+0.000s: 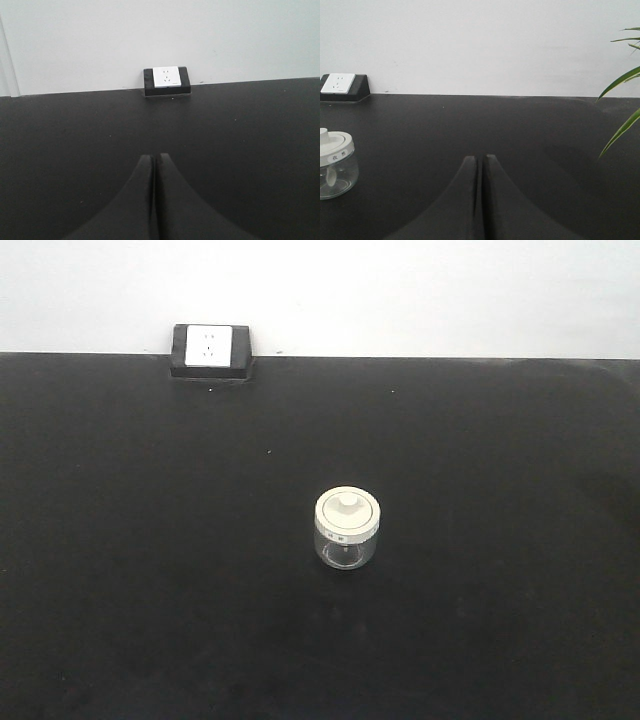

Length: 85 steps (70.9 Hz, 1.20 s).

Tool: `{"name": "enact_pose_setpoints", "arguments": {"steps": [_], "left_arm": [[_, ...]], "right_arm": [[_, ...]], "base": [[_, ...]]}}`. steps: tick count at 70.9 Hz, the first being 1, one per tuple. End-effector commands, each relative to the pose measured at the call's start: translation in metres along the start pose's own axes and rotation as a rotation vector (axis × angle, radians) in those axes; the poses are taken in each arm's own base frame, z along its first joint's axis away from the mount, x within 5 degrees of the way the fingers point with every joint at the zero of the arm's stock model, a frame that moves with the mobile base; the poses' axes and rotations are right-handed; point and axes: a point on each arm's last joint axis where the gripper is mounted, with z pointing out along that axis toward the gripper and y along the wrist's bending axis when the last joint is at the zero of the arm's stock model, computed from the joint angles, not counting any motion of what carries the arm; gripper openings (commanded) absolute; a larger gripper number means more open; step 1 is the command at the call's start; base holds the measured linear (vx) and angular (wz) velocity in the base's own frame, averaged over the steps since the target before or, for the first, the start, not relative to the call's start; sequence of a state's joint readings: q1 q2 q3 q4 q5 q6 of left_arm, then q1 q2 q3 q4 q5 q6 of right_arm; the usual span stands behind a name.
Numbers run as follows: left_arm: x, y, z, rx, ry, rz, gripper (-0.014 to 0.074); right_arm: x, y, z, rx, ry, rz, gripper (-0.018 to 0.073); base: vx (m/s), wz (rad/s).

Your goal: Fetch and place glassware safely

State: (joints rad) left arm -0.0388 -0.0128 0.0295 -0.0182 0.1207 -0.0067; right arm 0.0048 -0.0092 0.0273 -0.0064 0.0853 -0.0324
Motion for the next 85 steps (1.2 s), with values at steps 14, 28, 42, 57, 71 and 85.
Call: {"name": "enact_pose_setpoints", "arguments": {"steps": [14, 28, 42, 57, 71, 85], "left_arm": [[0.0022, -0.0003, 0.0004, 0.008, -0.055, -0.007, -0.0007], [0.0022, -0.0003, 0.0004, 0.008, -0.055, -0.007, -0.0007], [0.0022, -0.0003, 0.0004, 0.008, -0.055, -0.007, -0.0007], [0.0022, -0.0003, 0.0004, 0.008, -0.055, -0.007, -0.0007], [0.0022, -0.0003, 0.0004, 0.008, -0.055, -0.007, -0.0007], [0.0022, -0.0003, 0.0004, 0.008, -0.055, -0.007, -0.0007]], "right_arm": [[-0.0006, 0.0001, -0.0004, 0.0, -0.066, 0.004, -0.0001], [-0.0006, 0.0001, -0.0004, 0.001, -0.066, 0.004, -0.0001], [-0.0006, 0.0001, -0.0004, 0.001, -0.066, 0.004, -0.0001], [-0.0006, 0.0001, -0.0004, 0.001, -0.066, 0.004, -0.0001], [-0.0006, 0.0001, -0.0004, 0.001, -0.066, 0.004, -0.0001], [-0.0006, 0.0001, -0.0004, 0.001, -0.066, 0.004, -0.0001]], "base": [[0.0, 0.0], [0.0, 0.0], [0.0, 0.0], [0.0, 0.0], [0.0, 0.0], [0.0, 0.0]]}}
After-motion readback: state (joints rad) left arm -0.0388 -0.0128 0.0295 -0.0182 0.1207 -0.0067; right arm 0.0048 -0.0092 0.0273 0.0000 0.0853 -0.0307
